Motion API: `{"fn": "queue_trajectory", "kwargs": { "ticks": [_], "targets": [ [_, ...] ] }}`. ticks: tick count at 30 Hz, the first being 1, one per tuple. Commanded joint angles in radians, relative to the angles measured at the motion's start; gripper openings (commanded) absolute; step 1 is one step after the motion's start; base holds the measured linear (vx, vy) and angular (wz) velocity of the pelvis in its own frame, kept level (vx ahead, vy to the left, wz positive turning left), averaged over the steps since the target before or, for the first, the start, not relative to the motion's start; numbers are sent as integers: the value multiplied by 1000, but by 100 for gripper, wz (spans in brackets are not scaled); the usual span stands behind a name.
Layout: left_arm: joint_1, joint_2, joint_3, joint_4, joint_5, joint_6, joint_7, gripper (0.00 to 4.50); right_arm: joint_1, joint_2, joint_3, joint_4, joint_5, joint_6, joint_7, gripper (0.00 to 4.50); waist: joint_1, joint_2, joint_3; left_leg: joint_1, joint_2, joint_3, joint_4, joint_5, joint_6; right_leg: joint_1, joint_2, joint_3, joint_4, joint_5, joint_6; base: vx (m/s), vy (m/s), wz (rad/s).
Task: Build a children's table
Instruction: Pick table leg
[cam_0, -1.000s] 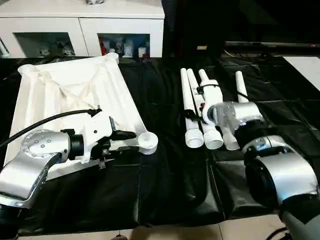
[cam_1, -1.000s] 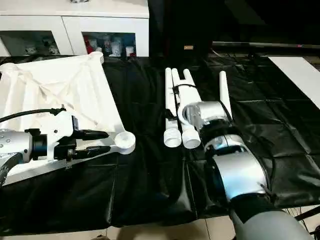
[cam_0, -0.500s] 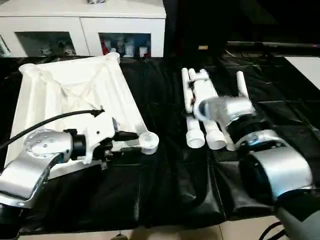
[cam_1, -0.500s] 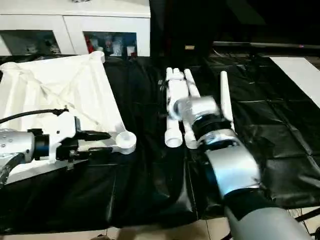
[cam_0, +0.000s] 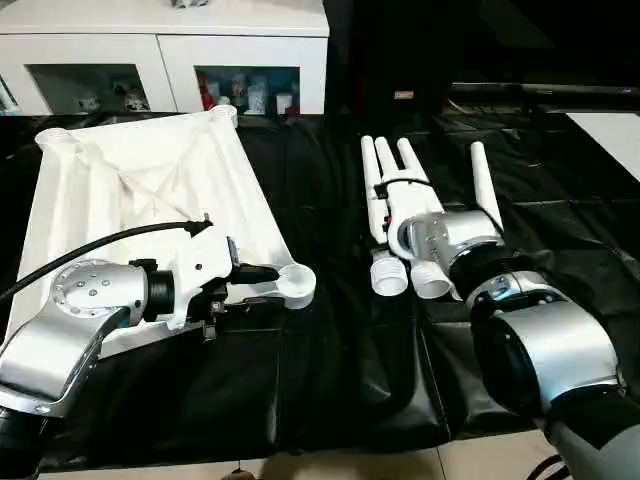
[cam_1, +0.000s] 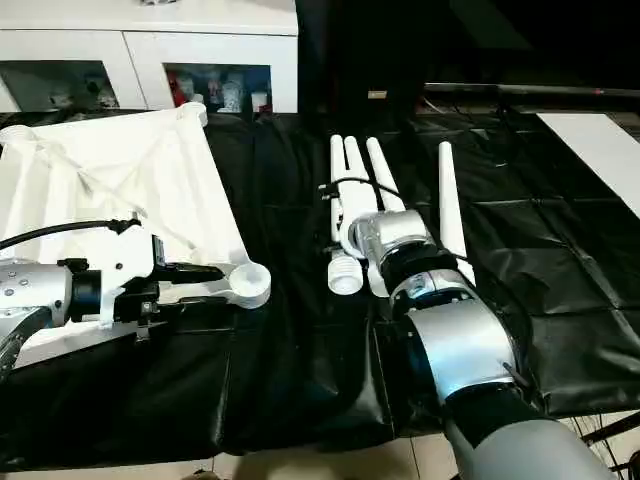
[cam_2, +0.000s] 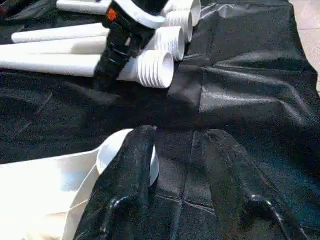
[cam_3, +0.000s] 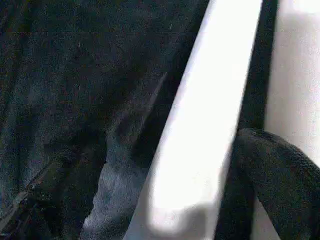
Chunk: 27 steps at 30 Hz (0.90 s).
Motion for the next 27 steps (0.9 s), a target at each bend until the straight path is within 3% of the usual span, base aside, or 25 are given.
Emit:
{"fn": "queue_trajectory", "kwargs": {
  "ticks": [1,17,27],
  "targets": [
    [-1,3,-17,-24,0,7,-10,186,10,0,-10,17,-1,10,-8,432,6,12,-72,10,56,-10,-62,-26,-15,51,-93,51,-49,114,-257,0,0,0],
    [-10,4,-33,-16,2,14,-18,186,25,-2,-97,50,49,48,-7,310,11,15,-72,12,57,-10,-63,-43,-26,50,-93,50,-49,100,-257,0,0,0],
    [-44,-17,-50,11,32,18,13,186,35,-24,-98,56,37,47,3,231,19,17,-72,14,56,-10,-63,-55,-32,49,-92,50,-51,86,-253,0,0,0]
  ]
}}
